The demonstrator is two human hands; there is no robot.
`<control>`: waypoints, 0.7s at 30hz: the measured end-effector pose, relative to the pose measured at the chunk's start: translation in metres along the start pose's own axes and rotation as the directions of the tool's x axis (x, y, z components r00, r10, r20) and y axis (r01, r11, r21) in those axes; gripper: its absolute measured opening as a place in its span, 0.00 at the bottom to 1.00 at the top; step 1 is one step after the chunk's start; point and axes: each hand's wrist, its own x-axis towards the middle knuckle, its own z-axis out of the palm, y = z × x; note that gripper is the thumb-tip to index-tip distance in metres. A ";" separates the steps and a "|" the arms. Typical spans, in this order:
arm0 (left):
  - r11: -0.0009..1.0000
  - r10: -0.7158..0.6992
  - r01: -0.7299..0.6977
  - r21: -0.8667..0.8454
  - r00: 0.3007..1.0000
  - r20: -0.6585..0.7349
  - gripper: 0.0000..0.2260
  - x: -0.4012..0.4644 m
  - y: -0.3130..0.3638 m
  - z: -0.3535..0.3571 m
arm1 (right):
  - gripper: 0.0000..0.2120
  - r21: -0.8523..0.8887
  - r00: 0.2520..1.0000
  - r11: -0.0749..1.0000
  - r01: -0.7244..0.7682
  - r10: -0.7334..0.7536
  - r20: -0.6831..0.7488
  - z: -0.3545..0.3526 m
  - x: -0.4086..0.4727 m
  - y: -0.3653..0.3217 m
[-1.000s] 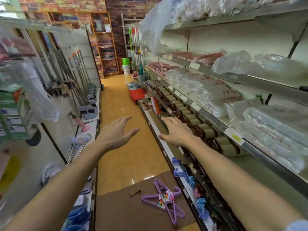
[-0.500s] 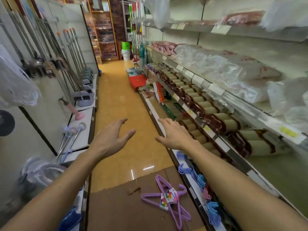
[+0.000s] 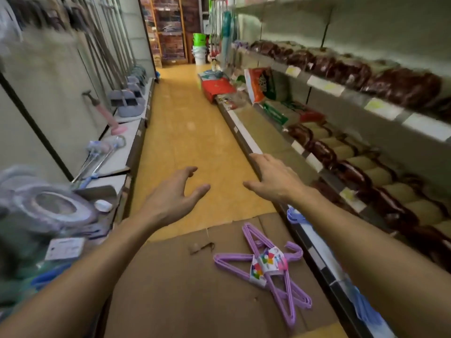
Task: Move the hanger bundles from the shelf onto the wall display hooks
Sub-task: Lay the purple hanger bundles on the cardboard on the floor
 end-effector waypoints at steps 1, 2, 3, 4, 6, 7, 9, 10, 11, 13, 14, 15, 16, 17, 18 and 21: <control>1.000 -0.003 0.003 0.000 1.000 -0.004 0.32 -0.002 -0.008 0.017 | 0.38 0.007 1.000 1.000 0.001 -0.001 -0.006 0.020 0.000 0.006; 1.000 -0.007 0.007 0.007 1.000 -0.010 0.32 -0.004 -0.015 0.033 | 0.38 0.011 1.000 1.000 0.003 -0.002 -0.009 0.037 -0.001 0.013; 1.000 -0.007 0.008 0.015 1.000 -0.019 0.32 -0.006 -0.024 0.050 | 0.38 0.012 1.000 1.000 0.007 -0.007 -0.012 0.056 -0.002 0.019; 1.000 -0.005 0.006 0.017 1.000 -0.029 0.31 -0.009 -0.032 0.066 | 0.38 0.010 1.000 1.000 0.015 -0.015 -0.012 0.073 -0.004 0.025; 1.000 0.006 -0.005 0.013 0.999 -0.050 0.31 -0.014 -0.049 0.095 | 0.38 0.008 0.999 0.999 0.039 -0.039 -0.009 0.104 -0.007 0.037; 1.000 0.012 -0.011 0.012 0.998 -0.061 0.31 -0.016 -0.058 0.109 | 0.37 0.006 0.999 0.999 0.048 -0.048 -0.012 0.119 -0.009 0.042; 1.000 0.020 -0.019 0.013 0.996 -0.090 0.31 -0.021 -0.074 0.135 | 0.37 0.002 0.998 0.999 0.053 -0.053 -0.025 0.147 -0.012 0.053; 1.000 0.021 -0.020 0.010 0.995 -0.101 0.32 -0.023 -0.081 0.148 | 0.37 0.004 0.998 0.999 0.051 -0.051 -0.028 0.160 -0.014 0.058; 1.000 0.019 -0.018 0.006 0.994 -0.112 0.32 -0.026 -0.088 0.161 | 0.37 0.009 0.998 0.999 0.049 -0.049 -0.030 0.173 -0.015 0.064; 1.000 0.019 -0.018 0.006 0.993 -0.121 0.32 -0.029 -0.102 0.185 | 0.37 0.020 0.999 0.999 0.045 -0.044 -0.027 0.196 -0.018 0.074; 1.000 0.022 -0.021 0.010 0.993 -0.119 0.32 -0.031 -0.107 0.196 | 0.37 0.026 0.999 0.999 0.041 -0.041 -0.021 0.206 -0.020 0.078; 1.000 0.027 -0.025 0.013 0.993 -0.119 0.31 -0.031 -0.113 0.206 | 0.37 0.030 0.999 0.999 0.040 -0.040 -0.018 0.216 -0.022 0.082; 0.999 0.032 -0.030 0.016 0.992 -0.121 0.31 -0.031 -0.118 0.214 | 0.37 0.033 0.999 0.999 0.041 -0.041 -0.018 0.225 -0.023 0.086; 0.999 0.037 -0.034 0.020 0.991 -0.126 0.31 -0.031 -0.122 0.223 | 0.37 0.035 0.999 0.998 0.043 -0.042 -0.021 0.233 -0.024 0.089; 0.999 0.041 -0.038 0.021 0.990 -0.137 0.30 -0.030 -0.126 0.231 | 0.36 0.038 0.999 0.998 0.045 -0.044 -0.023 0.242 -0.025 0.092; 0.998 0.062 -0.060 0.016 0.984 -0.165 0.29 -0.027 -0.137 0.254 | 0.36 0.048 0.999 0.998 0.032 -0.031 -0.028 0.267 -0.030 0.103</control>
